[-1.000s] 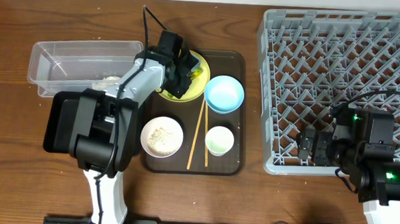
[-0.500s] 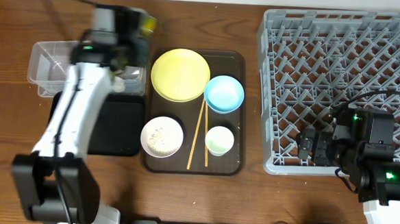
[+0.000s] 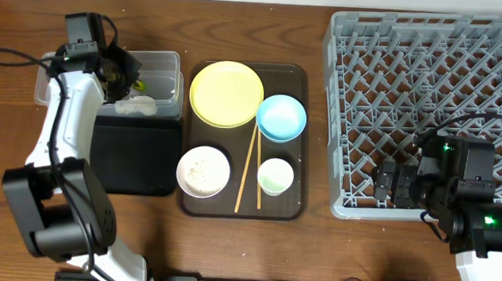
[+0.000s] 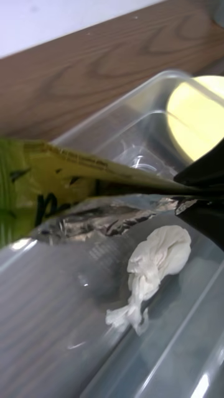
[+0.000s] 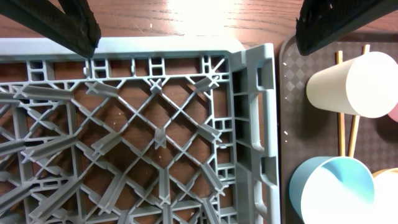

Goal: Sort waste into correct bins and load items into the dishwasher rack
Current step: 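Carry the wrapper to the clear bin and release it, then grasp the white rice bowl with the left gripper and lift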

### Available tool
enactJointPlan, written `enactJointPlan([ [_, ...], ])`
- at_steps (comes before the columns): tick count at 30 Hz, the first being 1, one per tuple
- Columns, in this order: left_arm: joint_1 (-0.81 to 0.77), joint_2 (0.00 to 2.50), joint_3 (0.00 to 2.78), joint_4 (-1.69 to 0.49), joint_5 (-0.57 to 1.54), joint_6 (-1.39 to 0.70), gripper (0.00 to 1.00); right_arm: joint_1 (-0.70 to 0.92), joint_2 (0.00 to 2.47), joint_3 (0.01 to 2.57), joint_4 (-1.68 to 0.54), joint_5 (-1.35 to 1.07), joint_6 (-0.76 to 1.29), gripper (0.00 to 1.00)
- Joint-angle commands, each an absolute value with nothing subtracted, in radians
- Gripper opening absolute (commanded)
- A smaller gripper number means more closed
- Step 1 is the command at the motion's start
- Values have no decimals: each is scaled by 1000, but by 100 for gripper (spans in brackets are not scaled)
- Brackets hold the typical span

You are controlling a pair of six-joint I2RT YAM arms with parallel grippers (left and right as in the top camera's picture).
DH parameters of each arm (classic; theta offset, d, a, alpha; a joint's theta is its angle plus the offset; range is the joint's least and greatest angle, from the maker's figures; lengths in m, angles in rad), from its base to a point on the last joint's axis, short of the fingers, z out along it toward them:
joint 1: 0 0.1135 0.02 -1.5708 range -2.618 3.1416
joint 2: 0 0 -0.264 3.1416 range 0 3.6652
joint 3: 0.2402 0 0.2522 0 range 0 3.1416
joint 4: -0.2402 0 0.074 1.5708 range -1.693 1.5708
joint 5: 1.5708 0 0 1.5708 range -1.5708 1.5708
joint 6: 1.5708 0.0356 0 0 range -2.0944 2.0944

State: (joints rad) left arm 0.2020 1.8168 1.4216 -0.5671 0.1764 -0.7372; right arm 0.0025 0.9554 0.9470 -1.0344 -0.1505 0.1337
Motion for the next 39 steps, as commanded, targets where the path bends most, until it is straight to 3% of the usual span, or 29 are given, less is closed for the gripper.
enactJointPlan([
  [1,202,1847,1424,-562,164,-825,15,13,954,967,-1034,-158,141,99],
  [5,202,1843,1424,-552,175,-782,52,13,954,967,-1036,-158,141,99],
  [9,202,1804,1425,-543,175,-756,66,13,954,966,-1036,-158,141,99],
  [14,197,1697,1425,-545,175,-646,68,13,954,967,-1036,-158,141,99],
  [20,125,1550,1425,-787,174,-550,68,13,954,967,-1032,-158,141,99],
  [27,-60,1542,1408,-1036,171,-494,74,13,954,967,-1032,-158,141,99],
  [39,-329,1633,1244,-990,163,-457,73,13,954,967,-1044,-159,142,99],
])
